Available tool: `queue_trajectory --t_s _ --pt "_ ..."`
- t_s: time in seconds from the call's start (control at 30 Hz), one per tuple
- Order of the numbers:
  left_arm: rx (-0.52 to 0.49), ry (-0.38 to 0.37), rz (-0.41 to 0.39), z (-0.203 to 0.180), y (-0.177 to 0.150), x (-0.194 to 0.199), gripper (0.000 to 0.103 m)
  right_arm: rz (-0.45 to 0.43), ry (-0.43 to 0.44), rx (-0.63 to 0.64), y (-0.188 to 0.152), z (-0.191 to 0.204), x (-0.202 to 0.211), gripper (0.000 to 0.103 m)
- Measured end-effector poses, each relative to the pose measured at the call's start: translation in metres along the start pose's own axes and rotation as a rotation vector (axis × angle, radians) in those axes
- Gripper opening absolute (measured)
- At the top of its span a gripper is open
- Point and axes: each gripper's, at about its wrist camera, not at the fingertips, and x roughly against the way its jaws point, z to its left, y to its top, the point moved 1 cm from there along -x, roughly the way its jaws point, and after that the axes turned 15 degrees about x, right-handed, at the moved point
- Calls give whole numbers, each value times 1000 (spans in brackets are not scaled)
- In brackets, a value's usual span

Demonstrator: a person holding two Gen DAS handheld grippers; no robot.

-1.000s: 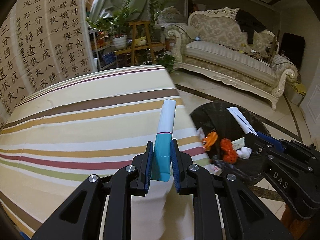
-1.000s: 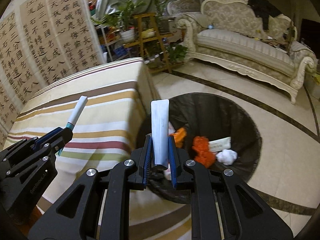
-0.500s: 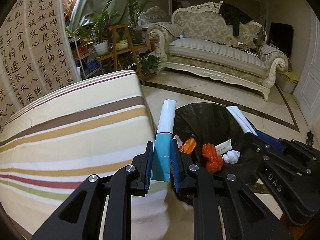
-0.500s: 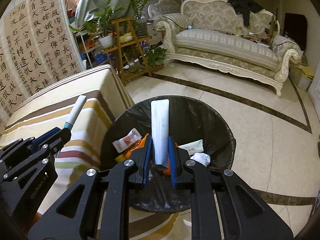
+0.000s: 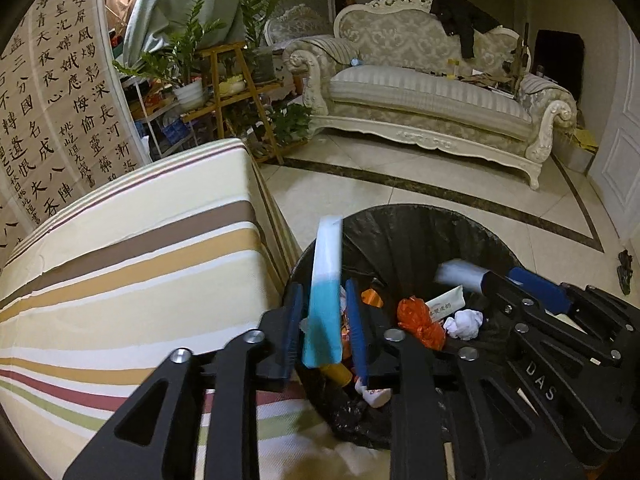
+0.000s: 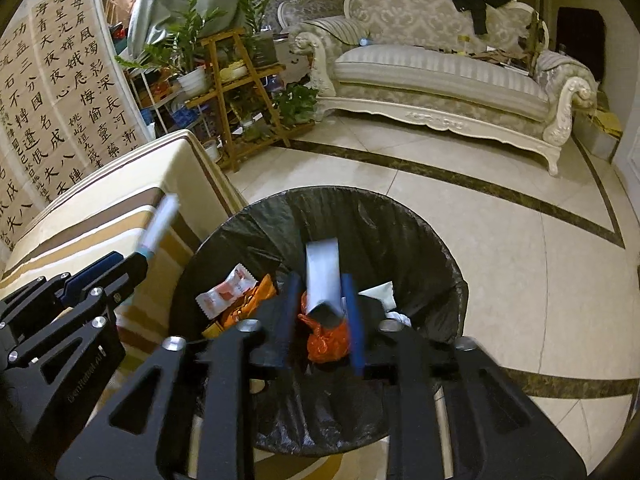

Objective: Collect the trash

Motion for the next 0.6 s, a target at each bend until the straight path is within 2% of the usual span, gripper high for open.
queue_trajectory --t_s 0.1,0.23,0.33,0.4,0.6 --pt "6 7 0 1 0 -2 46 -1 -9 -6 0 -3 -1 36" --pt "15 17 2 2 0 -2 55 0 -23 -15 -1 -7 0 39" --pt "27 22 -2 4 -2 0 61 -5 -39 -15 -1 -10 2 45" --pt "31 26 -9 5 -2 2 69 -7 -46 -14 -1 -12 4 49" --pt "31 42 -33 7 -4 11 78 -19 -71 -5 -3 -11 13 64"
